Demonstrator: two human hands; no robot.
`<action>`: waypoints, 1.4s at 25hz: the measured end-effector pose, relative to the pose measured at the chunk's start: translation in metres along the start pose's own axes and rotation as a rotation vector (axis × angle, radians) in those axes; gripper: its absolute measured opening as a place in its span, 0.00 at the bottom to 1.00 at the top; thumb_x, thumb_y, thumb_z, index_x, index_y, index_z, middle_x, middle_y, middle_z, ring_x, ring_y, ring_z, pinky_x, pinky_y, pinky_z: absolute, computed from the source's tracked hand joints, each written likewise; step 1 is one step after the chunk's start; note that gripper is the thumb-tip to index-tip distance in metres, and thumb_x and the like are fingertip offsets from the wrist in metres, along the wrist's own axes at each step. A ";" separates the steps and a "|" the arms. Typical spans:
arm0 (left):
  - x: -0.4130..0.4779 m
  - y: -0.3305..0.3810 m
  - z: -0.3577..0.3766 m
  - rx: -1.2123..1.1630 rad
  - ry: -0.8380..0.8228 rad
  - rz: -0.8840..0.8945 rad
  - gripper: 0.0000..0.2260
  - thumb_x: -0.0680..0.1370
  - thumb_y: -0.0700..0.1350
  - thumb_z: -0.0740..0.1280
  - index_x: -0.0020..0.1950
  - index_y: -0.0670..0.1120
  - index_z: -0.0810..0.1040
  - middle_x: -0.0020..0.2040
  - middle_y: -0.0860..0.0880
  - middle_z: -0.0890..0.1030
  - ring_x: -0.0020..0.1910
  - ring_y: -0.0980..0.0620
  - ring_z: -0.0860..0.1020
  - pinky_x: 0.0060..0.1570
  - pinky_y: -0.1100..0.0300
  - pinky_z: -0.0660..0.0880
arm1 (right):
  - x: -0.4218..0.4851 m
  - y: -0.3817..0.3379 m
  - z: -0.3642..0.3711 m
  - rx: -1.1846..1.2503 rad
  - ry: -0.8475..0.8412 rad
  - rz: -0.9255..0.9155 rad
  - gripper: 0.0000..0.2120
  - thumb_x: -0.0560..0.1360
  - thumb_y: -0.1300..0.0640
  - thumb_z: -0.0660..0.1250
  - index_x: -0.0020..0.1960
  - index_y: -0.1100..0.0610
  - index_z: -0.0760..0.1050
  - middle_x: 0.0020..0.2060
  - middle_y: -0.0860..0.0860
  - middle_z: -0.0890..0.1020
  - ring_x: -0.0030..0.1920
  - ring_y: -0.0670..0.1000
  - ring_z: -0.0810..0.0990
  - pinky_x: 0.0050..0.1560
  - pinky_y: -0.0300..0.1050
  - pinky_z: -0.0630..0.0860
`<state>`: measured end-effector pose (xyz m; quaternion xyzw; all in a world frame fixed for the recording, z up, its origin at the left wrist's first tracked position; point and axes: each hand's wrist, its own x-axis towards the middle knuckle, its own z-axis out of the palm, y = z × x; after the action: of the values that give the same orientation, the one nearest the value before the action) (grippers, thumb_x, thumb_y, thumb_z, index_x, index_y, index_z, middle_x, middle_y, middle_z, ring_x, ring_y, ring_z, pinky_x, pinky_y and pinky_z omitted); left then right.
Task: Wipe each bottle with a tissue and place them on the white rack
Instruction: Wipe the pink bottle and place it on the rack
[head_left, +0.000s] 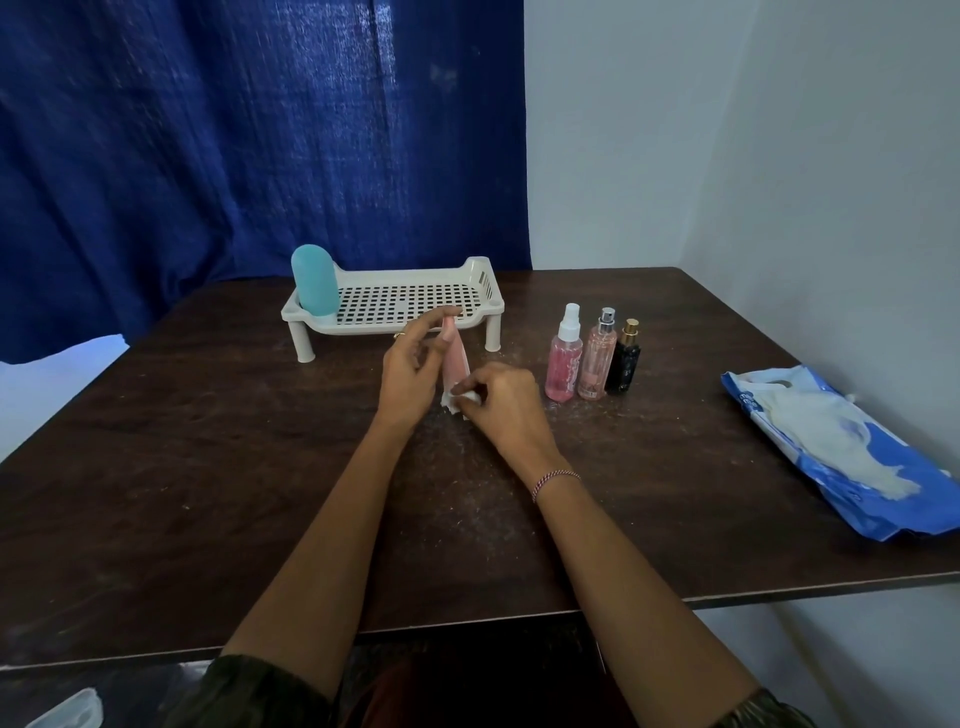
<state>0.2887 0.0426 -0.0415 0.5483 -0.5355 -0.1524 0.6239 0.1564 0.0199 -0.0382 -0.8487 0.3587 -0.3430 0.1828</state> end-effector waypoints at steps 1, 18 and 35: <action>0.000 0.001 -0.001 -0.011 0.003 -0.002 0.15 0.81 0.44 0.60 0.67 0.46 0.73 0.67 0.49 0.74 0.66 0.54 0.72 0.60 0.62 0.74 | 0.000 -0.002 0.000 0.039 0.052 -0.028 0.07 0.68 0.61 0.73 0.46 0.58 0.83 0.43 0.54 0.82 0.43 0.49 0.79 0.48 0.43 0.76; 0.001 -0.006 -0.005 -0.091 0.000 -0.043 0.13 0.79 0.48 0.51 0.60 0.58 0.70 0.64 0.50 0.72 0.65 0.45 0.73 0.64 0.41 0.70 | 0.001 0.000 0.008 0.060 0.062 -0.129 0.08 0.67 0.65 0.74 0.45 0.60 0.82 0.44 0.53 0.79 0.44 0.48 0.78 0.49 0.42 0.76; -0.001 0.009 -0.007 -0.377 0.056 -0.216 0.15 0.83 0.38 0.47 0.60 0.48 0.71 0.65 0.42 0.72 0.58 0.46 0.78 0.55 0.54 0.78 | 0.002 0.000 0.009 0.049 0.091 -0.118 0.09 0.69 0.64 0.72 0.49 0.60 0.82 0.45 0.54 0.80 0.45 0.49 0.79 0.49 0.36 0.74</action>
<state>0.2910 0.0501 -0.0327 0.4803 -0.4183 -0.3006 0.7099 0.1635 0.0195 -0.0433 -0.8471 0.3075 -0.3999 0.1668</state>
